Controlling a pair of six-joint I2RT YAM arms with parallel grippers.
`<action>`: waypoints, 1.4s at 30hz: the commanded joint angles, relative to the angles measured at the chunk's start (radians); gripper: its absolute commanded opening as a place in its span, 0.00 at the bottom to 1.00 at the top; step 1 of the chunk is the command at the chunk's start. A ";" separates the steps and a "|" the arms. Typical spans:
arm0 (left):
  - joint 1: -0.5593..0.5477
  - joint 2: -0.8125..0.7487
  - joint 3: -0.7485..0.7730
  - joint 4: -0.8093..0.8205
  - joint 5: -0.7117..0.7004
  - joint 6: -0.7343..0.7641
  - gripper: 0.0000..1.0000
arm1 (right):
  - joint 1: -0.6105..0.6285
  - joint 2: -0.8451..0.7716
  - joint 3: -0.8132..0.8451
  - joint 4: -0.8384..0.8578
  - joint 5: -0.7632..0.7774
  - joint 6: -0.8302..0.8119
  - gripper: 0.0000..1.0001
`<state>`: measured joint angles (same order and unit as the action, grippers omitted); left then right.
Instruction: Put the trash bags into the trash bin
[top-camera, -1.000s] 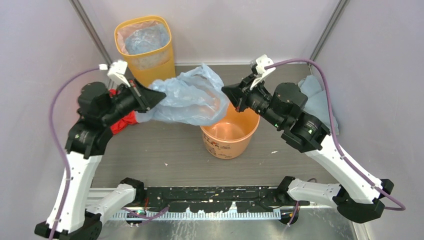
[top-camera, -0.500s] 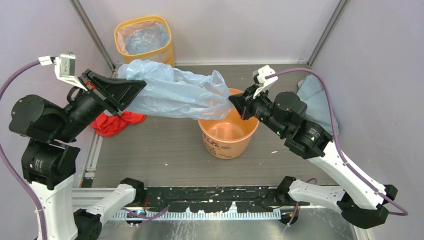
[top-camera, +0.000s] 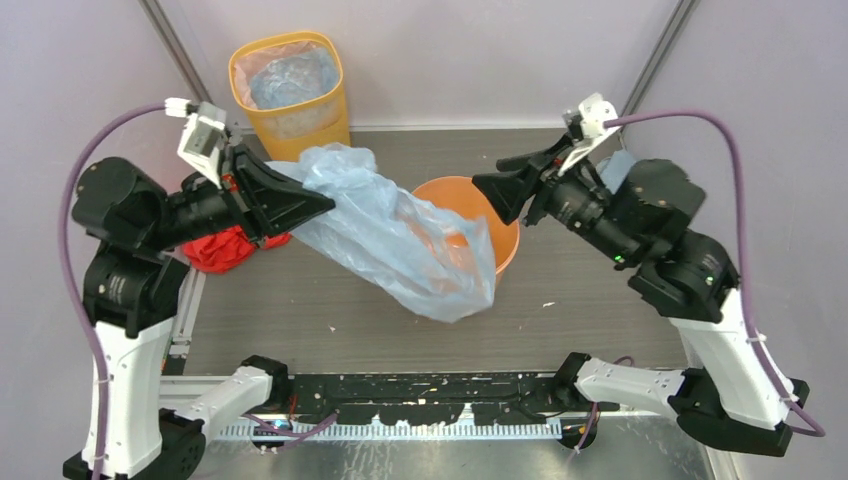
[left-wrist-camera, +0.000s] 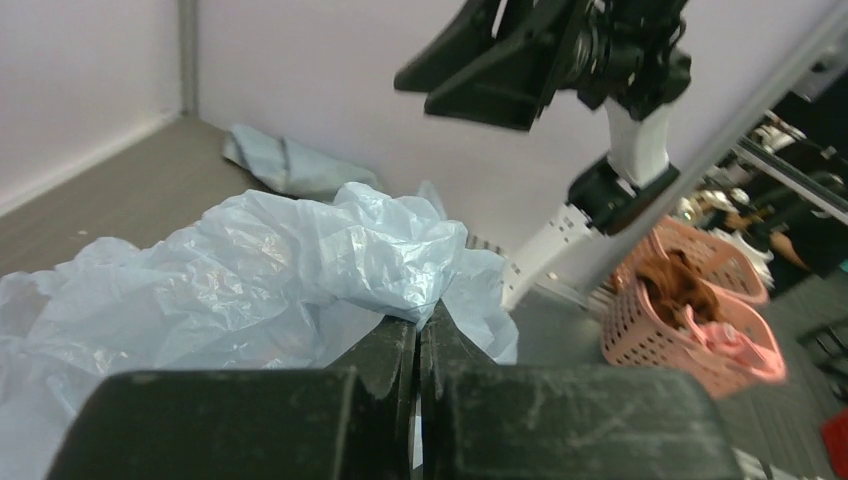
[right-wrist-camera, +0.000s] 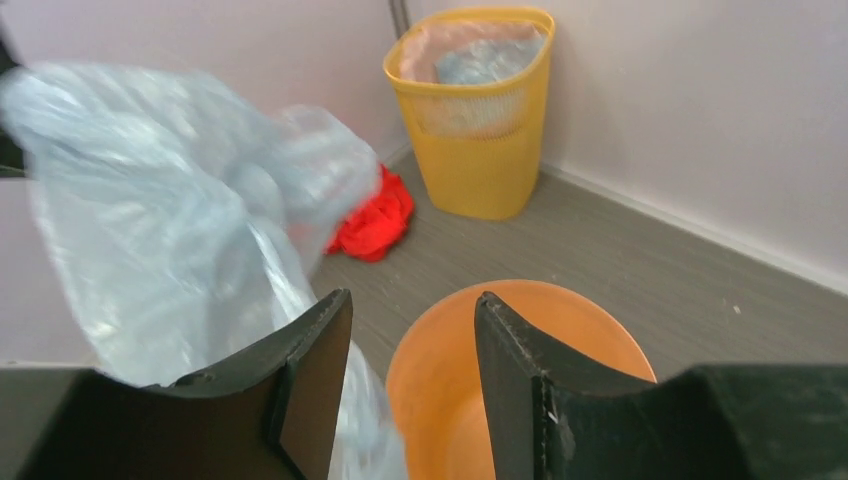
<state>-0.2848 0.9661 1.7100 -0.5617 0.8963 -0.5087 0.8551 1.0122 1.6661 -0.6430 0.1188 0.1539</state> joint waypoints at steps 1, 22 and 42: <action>0.006 0.002 -0.053 0.167 0.250 0.016 0.01 | 0.003 0.050 0.145 -0.119 -0.165 -0.006 0.54; -0.010 0.036 -0.233 1.268 0.482 -0.654 0.00 | 0.004 0.138 0.147 -0.262 -0.435 0.111 0.56; -0.070 0.038 -0.278 1.290 0.543 -0.671 0.00 | 0.003 0.053 0.115 -0.060 -0.559 0.226 0.67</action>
<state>-0.3481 1.0080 1.4345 0.6960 1.4292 -1.1709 0.8555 1.0481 1.7760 -0.8097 -0.3439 0.3157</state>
